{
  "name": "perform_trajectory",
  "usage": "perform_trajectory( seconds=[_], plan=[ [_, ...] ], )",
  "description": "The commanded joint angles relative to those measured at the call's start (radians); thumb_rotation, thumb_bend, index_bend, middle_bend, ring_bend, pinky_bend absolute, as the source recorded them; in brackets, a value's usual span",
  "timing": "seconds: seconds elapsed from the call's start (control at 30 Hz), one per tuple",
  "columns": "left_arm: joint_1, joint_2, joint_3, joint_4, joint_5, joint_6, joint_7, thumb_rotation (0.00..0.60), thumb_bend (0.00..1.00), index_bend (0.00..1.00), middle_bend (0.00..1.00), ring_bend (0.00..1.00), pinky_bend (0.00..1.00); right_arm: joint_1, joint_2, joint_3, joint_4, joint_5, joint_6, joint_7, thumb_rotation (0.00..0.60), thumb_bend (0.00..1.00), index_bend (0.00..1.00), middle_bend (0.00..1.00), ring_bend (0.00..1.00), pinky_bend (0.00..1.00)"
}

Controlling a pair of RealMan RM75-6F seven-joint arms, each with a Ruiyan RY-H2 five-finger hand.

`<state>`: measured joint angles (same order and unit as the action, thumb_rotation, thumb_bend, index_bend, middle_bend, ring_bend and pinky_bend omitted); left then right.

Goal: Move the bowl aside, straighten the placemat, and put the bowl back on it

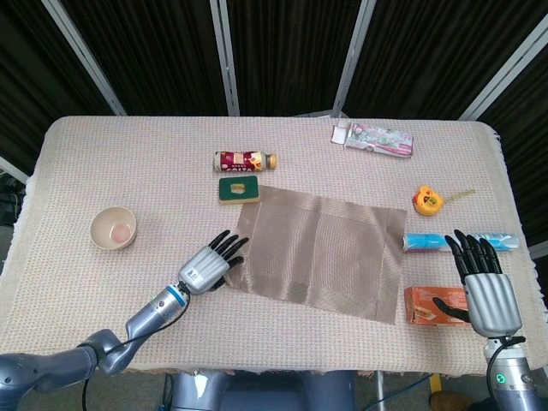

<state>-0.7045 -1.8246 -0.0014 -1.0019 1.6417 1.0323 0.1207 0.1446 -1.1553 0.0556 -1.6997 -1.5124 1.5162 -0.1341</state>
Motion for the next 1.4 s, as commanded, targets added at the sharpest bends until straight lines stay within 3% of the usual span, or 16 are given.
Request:
perform_trajectory(
  seconds=[0.03, 0.27, 0.43, 0.83, 1.4],
  plan=[
    [-0.004, -0.007, -0.003, 0.001, -0.005, -0.004, 0.009, 0.6, 0.46, 0.3, 0.0, 0.0, 0.0, -0.001, 0.002, 0.003, -0.001, 0.002, -0.001, 0.002, 0.6, 0.0, 0.0, 0.0, 0.0, 0.0],
    [-0.011, -0.015, -0.006, -0.009, -0.013, -0.01, 0.02, 0.6, 0.46, 0.37, 0.0, 0.0, 0.0, -0.004, 0.006, 0.006, -0.003, 0.0, -0.003, 0.005, 0.6, 0.0, 0.0, 0.0, 0.0, 0.0],
    [-0.013, -0.022, -0.008, -0.014, -0.023, -0.013, 0.024, 0.6, 0.46, 0.55, 0.0, 0.0, 0.0, -0.005, 0.009, 0.008, -0.004, -0.006, -0.004, 0.009, 0.6, 0.0, 0.0, 0.0, 0.0, 0.0],
    [-0.005, 0.019, 0.001, -0.102, -0.017, 0.021, 0.014, 0.6, 0.53, 0.62, 0.0, 0.0, 0.0, -0.011, 0.011, 0.007, -0.006, -0.022, 0.0, 0.012, 0.6, 0.0, 0.0, 0.0, 0.0, 0.0],
    [0.029, 0.21, 0.142, -0.375, 0.126, 0.102, 0.026, 0.6, 0.53, 0.67, 0.0, 0.0, 0.0, -0.024, 0.003, 0.001, -0.018, -0.045, 0.01, -0.018, 0.6, 0.0, 0.0, 0.0, 0.0, 0.0]
  ],
)
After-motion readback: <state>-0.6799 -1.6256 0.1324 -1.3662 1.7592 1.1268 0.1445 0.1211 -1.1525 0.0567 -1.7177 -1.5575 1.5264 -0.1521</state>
